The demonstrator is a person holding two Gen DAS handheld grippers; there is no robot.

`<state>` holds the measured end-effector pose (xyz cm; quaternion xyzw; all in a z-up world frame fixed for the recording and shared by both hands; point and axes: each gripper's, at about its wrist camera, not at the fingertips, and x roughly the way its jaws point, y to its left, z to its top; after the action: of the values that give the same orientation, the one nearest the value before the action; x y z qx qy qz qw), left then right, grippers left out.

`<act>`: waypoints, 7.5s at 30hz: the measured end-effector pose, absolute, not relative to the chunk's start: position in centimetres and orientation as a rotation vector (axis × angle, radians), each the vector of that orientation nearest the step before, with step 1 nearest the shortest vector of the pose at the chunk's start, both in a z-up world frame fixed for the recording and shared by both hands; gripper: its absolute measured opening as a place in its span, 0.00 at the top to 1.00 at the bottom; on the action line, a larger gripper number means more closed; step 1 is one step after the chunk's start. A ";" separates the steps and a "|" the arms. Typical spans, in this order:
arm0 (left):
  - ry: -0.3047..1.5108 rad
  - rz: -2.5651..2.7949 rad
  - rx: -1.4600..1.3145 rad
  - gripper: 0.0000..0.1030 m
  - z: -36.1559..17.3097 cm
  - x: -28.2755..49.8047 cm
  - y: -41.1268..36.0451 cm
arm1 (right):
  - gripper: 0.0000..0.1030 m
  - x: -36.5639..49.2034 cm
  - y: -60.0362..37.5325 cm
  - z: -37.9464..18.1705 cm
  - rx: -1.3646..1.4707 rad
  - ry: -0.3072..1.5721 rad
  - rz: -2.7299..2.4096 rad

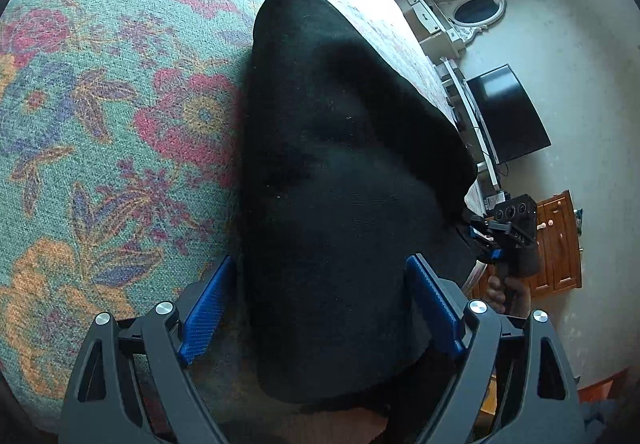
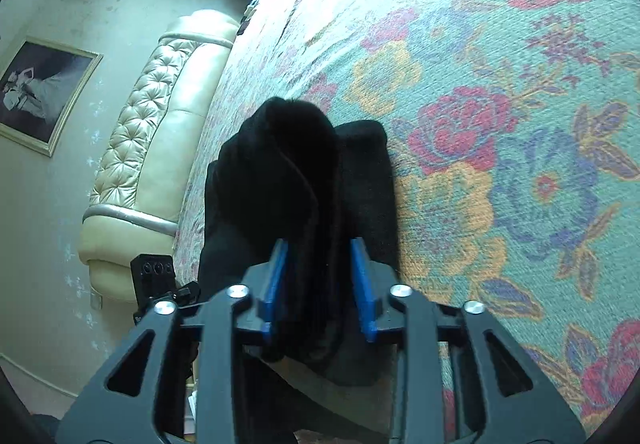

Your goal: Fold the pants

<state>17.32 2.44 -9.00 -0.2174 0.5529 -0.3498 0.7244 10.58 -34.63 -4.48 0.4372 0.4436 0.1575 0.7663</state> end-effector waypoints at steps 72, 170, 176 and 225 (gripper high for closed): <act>1.200 -0.871 -0.532 0.21 -6.7 28.2 2.6 | 0.08 18.0 -37.6 -6.2 0.965 0.956 0.531; 1.254 -0.827 -0.489 0.16 -8.6 16.3 4.7 | 0.67 8.9 -33.2 -8.7 0.988 1.053 0.594; 1.210 -0.888 -0.407 0.38 -8.3 15.5 4.2 | 0.68 8.9 -34.1 -9.2 0.999 1.045 0.610; 1.133 -0.894 -0.384 0.73 -9.7 29.0 1.1 | 0.69 19.5 -35.7 -8.0 0.940 0.925 0.636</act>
<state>28.97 1.15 -9.72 -0.1745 0.5152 -0.4066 0.7341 19.45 -35.75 -7.99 0.4293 0.4221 0.2904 0.7438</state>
